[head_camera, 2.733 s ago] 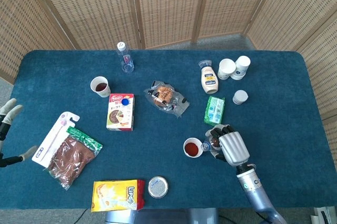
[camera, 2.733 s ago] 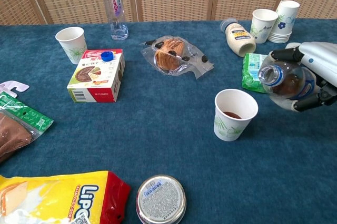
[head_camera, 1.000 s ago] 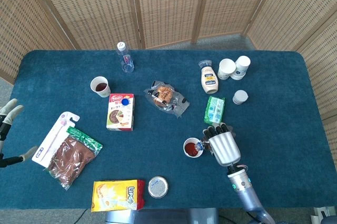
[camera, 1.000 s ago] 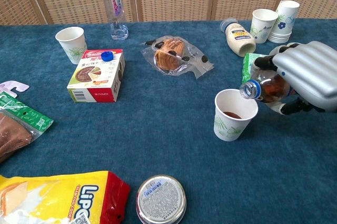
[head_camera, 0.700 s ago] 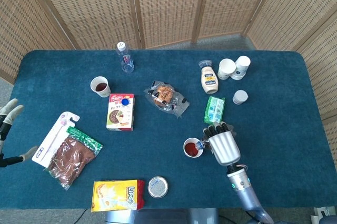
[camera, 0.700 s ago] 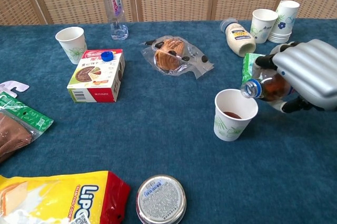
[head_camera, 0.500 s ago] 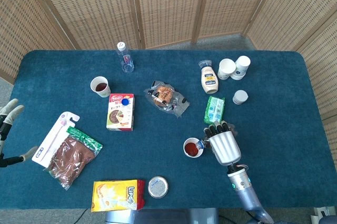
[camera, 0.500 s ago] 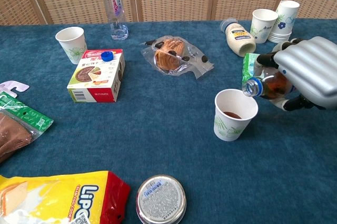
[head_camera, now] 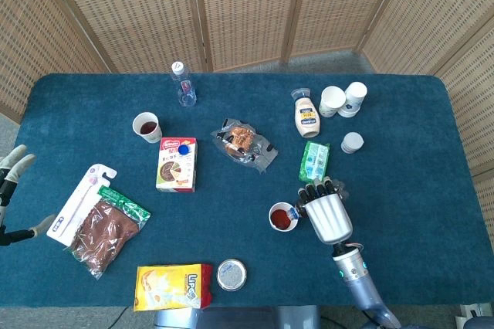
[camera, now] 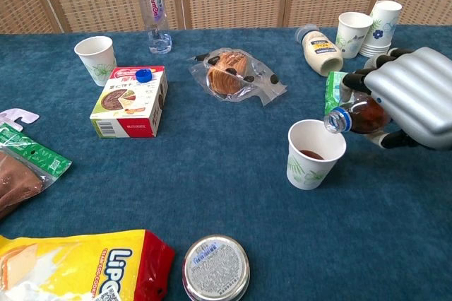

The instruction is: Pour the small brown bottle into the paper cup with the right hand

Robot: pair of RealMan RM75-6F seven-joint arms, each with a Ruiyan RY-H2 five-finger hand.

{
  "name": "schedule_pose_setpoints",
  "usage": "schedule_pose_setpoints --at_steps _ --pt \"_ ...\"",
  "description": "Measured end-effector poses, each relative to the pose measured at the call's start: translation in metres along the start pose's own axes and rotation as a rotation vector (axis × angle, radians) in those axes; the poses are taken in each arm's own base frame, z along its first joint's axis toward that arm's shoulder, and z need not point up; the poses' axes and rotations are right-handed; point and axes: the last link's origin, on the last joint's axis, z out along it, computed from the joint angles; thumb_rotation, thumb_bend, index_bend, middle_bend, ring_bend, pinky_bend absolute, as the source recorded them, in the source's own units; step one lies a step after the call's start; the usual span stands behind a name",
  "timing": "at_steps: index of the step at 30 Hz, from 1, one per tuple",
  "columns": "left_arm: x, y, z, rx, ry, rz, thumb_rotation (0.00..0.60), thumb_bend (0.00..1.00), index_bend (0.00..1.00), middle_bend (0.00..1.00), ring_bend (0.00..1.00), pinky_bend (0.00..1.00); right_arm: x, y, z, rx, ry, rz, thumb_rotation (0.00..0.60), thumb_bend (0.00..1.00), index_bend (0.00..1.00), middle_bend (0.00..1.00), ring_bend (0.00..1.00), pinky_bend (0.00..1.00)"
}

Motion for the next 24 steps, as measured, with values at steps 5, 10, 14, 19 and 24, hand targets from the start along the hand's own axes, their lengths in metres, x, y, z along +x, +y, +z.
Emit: schedule_pose_setpoints --at_steps 5,10,14,19,24 --pt "0.0002 0.0001 -0.0002 0.000 0.001 -0.001 0.600 0.23 0.00 0.00 0.00 0.00 -0.0001 -0.0003 0.0002 0.004 0.012 -0.015 0.600 0.98 0.48 0.55 0.30 0.74" --pt "0.0000 -0.0001 0.0002 0.002 0.002 0.002 0.600 0.23 0.00 0.00 0.00 0.00 0.0002 0.0004 0.0006 0.005 0.023 -0.033 0.600 0.98 0.49 0.55 0.30 0.74" --pt "-0.0004 0.0002 0.0002 -0.001 -0.003 -0.001 0.600 0.23 0.00 0.00 0.00 0.00 -0.0006 0.0017 0.0009 0.014 0.035 -0.067 0.600 0.98 0.49 0.55 0.30 0.74" --pt "-0.0006 0.0002 0.0006 0.000 -0.004 -0.002 0.600 0.23 0.00 0.00 0.00 0.00 -0.0013 0.0029 0.0006 0.030 0.058 -0.109 0.600 0.98 0.48 0.55 0.30 0.74" --pt "-0.0008 0.0004 0.0003 0.000 -0.005 -0.002 0.600 0.23 0.00 0.00 0.00 0.00 -0.0012 0.0031 -0.0001 0.038 0.074 -0.132 0.600 0.98 0.49 0.55 0.30 0.74"
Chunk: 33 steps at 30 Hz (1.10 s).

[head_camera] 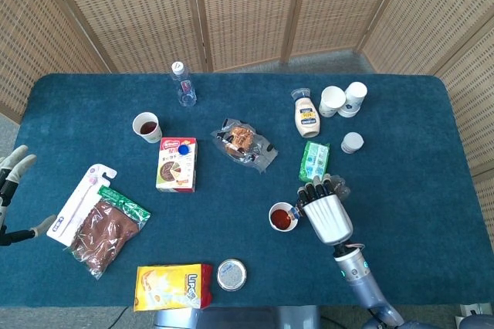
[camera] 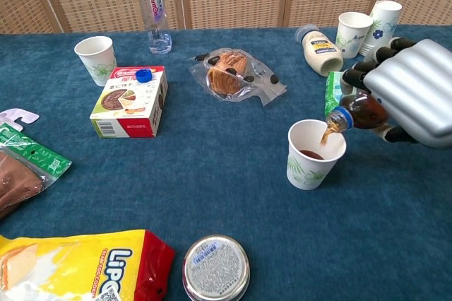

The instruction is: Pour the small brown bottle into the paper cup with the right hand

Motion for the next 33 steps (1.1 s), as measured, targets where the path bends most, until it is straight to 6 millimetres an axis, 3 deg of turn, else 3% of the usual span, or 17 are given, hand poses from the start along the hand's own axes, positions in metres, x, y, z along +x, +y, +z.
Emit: schedule_pose_setpoints --at_steps 19,33 --pt "-0.0004 0.0001 0.0000 -0.002 -0.007 -0.004 0.600 0.23 0.00 0.00 0.00 0.00 -0.0026 -0.0019 -0.0011 -0.003 0.038 -0.068 0.600 0.98 0.49 0.56 0.31 0.75" --pt "-0.0012 0.0003 0.0000 -0.003 -0.018 -0.008 0.600 0.23 0.00 0.00 0.00 0.00 -0.0060 0.0020 -0.0018 -0.101 -0.061 0.275 0.600 0.98 0.49 0.56 0.31 0.75"
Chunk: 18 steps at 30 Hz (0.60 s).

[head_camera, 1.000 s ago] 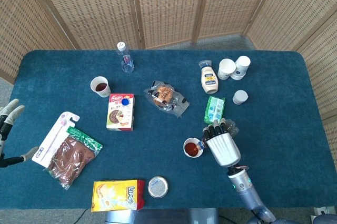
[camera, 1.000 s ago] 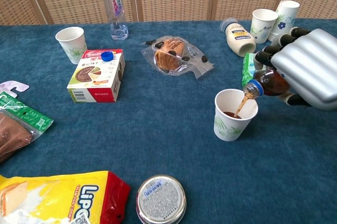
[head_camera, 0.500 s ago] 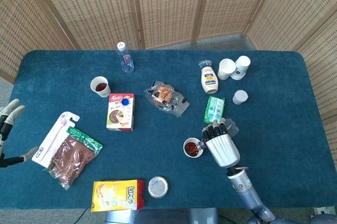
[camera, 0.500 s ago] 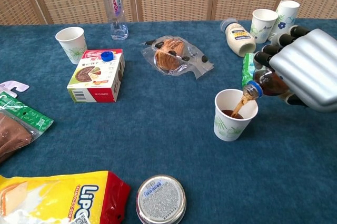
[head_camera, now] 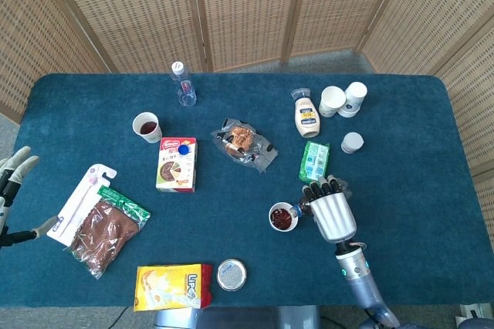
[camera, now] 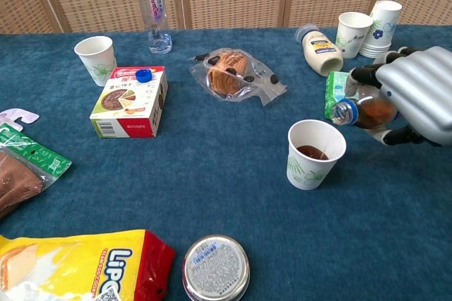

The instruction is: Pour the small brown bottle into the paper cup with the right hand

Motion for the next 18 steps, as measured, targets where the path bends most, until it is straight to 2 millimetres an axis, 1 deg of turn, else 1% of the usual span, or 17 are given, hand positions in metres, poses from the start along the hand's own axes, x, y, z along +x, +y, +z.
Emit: schedule_pose_setpoints --at_steps 5,10,13,18 --pt "-0.001 0.000 0.000 0.000 -0.003 0.001 0.600 0.23 0.00 0.00 0.00 0.00 0.001 0.001 -0.002 -0.028 -0.021 0.146 0.600 0.98 0.49 0.56 0.31 0.75" --pt "-0.001 0.000 0.000 0.001 -0.005 -0.001 0.600 0.23 0.00 0.00 0.00 0.00 0.003 0.004 -0.001 -0.063 -0.024 0.239 0.600 0.98 0.49 0.56 0.31 0.75" --pt "-0.001 0.000 0.000 0.001 -0.007 -0.002 0.600 0.23 0.00 0.00 0.00 0.00 0.005 0.009 0.001 -0.094 -0.019 0.298 0.600 0.98 0.49 0.56 0.31 0.75" --pt "-0.001 0.000 0.000 0.000 -0.011 -0.003 0.600 0.23 0.00 0.00 0.00 0.00 0.010 0.022 0.005 -0.161 0.002 0.399 0.600 1.00 0.49 0.56 0.31 0.75"
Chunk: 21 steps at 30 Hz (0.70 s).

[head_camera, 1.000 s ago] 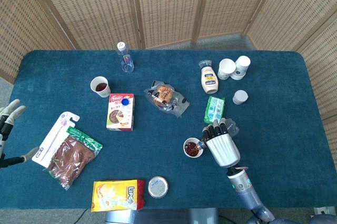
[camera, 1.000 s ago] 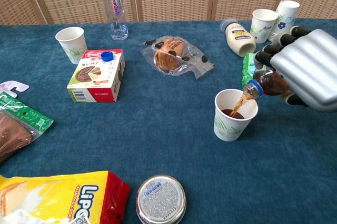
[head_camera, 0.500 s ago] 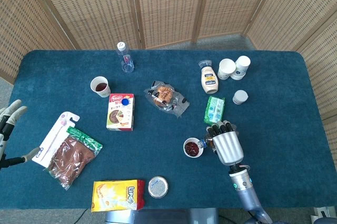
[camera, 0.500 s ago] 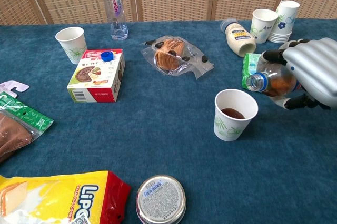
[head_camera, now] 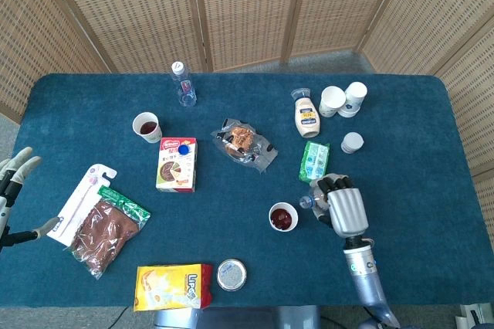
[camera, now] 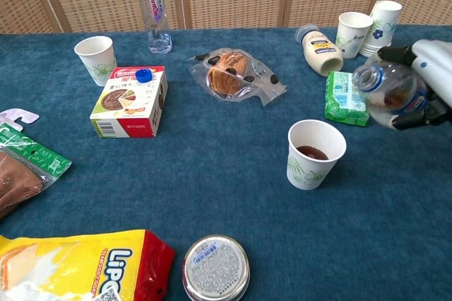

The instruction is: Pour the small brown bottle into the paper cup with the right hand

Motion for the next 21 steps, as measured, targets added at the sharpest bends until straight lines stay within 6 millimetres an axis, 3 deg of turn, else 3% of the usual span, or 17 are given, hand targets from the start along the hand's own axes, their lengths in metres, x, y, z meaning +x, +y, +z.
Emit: schedule_pose_setpoints --at_steps 21 --pt "-0.004 0.003 -0.001 -0.005 -0.020 0.007 0.600 0.23 0.00 0.00 0.00 0.00 0.029 0.062 0.003 -0.270 0.096 0.562 0.600 1.00 0.50 0.56 0.30 0.73"
